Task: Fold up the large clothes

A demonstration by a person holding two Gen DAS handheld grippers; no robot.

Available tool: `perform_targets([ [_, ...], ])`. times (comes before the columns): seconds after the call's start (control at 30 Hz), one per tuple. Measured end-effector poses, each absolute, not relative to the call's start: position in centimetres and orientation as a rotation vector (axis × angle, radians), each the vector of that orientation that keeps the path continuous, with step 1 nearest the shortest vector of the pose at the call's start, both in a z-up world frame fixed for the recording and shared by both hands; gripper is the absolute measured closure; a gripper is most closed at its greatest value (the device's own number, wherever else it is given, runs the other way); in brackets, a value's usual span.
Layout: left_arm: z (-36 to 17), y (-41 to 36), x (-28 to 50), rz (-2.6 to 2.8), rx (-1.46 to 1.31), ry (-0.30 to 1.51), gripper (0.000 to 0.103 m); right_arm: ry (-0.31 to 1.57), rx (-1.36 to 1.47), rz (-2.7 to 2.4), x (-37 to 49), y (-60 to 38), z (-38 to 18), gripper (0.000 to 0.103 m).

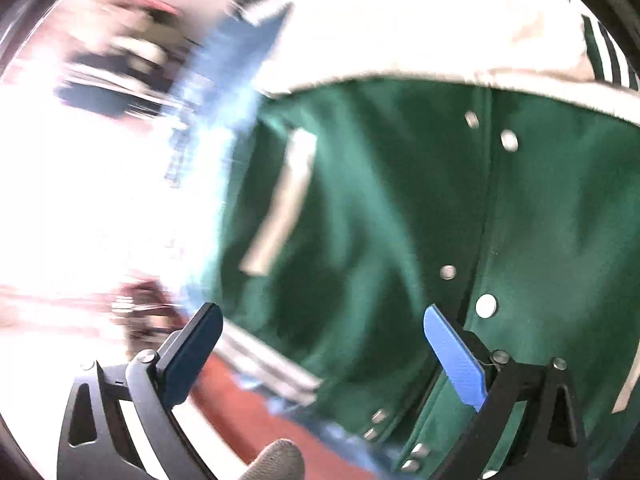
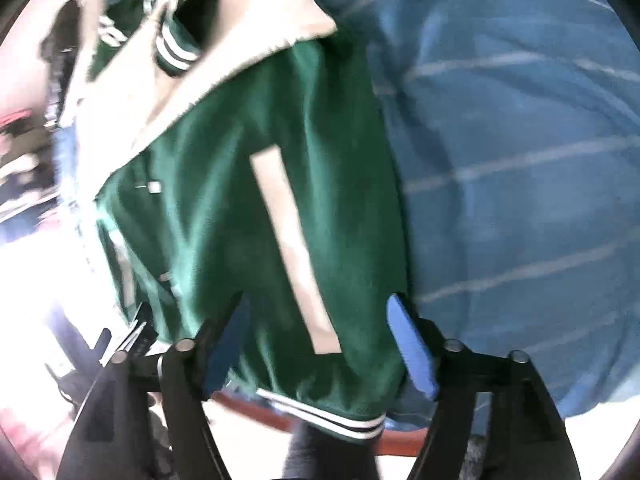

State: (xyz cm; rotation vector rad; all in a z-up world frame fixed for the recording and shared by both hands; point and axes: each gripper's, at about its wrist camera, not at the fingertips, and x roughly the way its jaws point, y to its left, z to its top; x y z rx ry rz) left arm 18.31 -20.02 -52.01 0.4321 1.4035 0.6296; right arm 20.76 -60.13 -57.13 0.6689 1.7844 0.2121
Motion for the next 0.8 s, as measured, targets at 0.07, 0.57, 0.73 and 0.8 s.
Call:
perform_targets([
  [0.07, -49.9, -23.1, 17.7, 0.709, 0.503, 1.352, 0.000, 1.791, 0.649, 0.280, 21.3, -62.8, -56.9, 0.018],
  [0.57, -56.0, -48.5, 11.3, 0.549, 0.771, 1.373, 0.000, 1.804, 0.605, 0.143, 21.3, -79.7, -59.0, 0.018],
  [0.73, -60.0, -50.3, 10.8, 0.526, 0.844, 1.413, 0.000, 1.800, 0.639, 0.087, 21.6, -81.5, -59.5, 0.018],
  [0.8, -60.6, -49.6, 11.0, 0.547, 0.857, 1.395, 0.000, 1.800, 0.655, 0.079, 21.6, -81.8, -59.6, 0.018],
])
